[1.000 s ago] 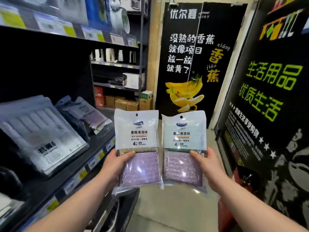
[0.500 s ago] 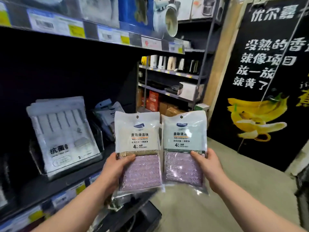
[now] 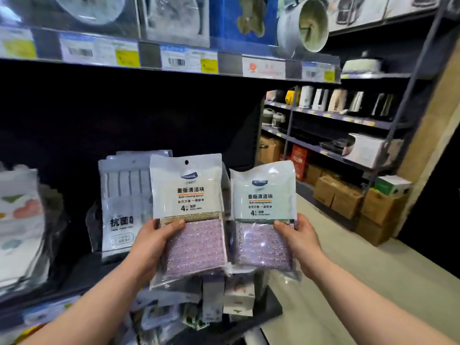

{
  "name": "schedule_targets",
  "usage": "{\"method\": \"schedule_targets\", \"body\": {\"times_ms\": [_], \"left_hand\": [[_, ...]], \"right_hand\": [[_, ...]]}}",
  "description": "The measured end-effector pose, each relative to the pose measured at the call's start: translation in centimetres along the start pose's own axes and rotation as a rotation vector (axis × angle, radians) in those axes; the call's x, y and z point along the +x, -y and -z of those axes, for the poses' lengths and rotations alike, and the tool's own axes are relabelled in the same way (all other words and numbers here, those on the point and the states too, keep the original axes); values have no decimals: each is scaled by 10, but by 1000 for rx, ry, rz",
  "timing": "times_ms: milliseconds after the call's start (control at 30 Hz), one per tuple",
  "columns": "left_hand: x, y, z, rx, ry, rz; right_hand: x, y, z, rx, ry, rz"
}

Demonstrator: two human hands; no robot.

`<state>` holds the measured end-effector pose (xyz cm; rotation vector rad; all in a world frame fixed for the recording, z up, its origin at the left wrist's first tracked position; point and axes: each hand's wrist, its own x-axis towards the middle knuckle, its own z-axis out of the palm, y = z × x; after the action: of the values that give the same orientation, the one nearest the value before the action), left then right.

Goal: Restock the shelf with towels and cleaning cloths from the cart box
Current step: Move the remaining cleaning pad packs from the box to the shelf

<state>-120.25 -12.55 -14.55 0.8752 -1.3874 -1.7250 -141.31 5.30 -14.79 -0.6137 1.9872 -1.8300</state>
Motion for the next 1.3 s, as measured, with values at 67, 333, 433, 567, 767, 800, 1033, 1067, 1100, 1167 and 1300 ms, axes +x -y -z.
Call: {"method": "schedule_targets", "body": {"times_ms": [67,333,433,567,767,800,1033,1067,1100,1167,1300], "left_hand": [[16,-2,4,-1,-38,-21],[78,-17,11,0,-160,-88],[92,-20,14,10,-185,-83],[100,-23,16,-17,-228,-91],[98,-29,10,-80,-347,-141],[96,-29,8,-74,-355,-153],[91,-22,-19,-40,-429,-210],[92,-20,-24,-43,-432,-212],[92,-19,-31,-41,-433,-212],[93,-14,-41,-30,-425,-193],[99,-1,-59,-17,-439,-136]], "right_hand": [[18,0,-8,-45,8,11],[120,21,-32,-114,34,164],[146,11,-50,-121,95,181],[168,2,-79,-133,204,118],[201,-11,-110,-206,426,110],[205,-15,-111,-235,477,95],[240,-24,-105,-574,797,102],[243,-24,-104,-577,801,121],[244,-24,-104,-569,799,137],[246,-27,-105,-531,773,145],[252,-41,-106,-455,715,188]]}}
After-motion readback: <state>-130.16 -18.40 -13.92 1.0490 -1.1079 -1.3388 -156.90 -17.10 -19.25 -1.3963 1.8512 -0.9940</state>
